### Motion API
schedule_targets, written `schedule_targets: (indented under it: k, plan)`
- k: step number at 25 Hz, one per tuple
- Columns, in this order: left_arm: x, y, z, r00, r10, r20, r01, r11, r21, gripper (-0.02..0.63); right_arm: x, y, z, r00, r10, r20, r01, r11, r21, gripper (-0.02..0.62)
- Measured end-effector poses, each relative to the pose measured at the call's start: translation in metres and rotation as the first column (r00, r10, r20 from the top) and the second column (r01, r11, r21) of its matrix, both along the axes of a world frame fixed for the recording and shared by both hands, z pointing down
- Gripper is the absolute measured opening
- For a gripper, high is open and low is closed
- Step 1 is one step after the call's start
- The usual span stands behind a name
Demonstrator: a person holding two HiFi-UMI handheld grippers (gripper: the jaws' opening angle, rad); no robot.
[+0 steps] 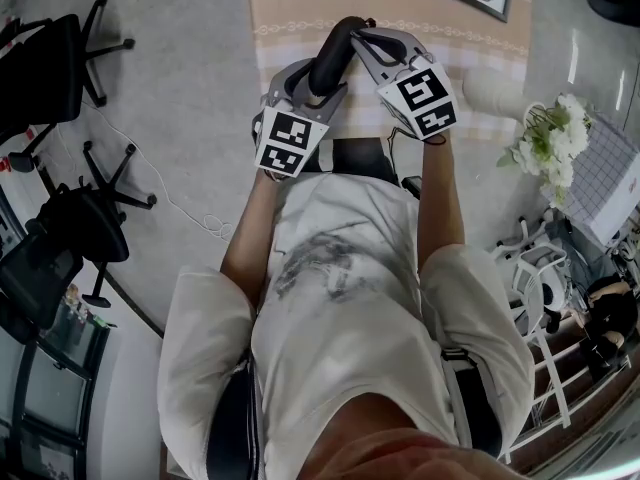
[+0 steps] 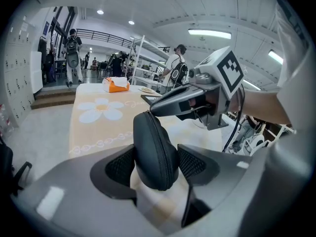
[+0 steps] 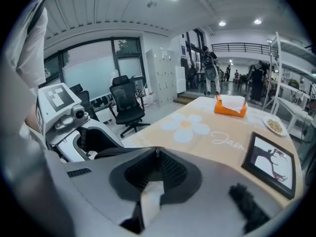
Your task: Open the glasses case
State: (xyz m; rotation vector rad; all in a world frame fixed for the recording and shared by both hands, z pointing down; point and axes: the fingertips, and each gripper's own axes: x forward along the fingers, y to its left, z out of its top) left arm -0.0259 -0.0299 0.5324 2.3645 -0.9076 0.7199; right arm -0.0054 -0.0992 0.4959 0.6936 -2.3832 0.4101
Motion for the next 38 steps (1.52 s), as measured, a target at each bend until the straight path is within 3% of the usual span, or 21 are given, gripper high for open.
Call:
schedule_targets:
  k: [20,38]
  plan:
    - [0.001,0.005,0.001,1.000,0.013,0.001,-0.013,1.000,0.021,0.281,0.013,-0.009,0.009,0.995,0.099,0.030,-0.096,0.991,-0.090,0.034]
    - [-0.001,0.005,0.002,1.000,0.011,-0.004,-0.011,0.999,0.043,0.279,0.019,-0.020,0.014,0.970,0.216,0.109,-0.186,0.955,-0.231,0.034]
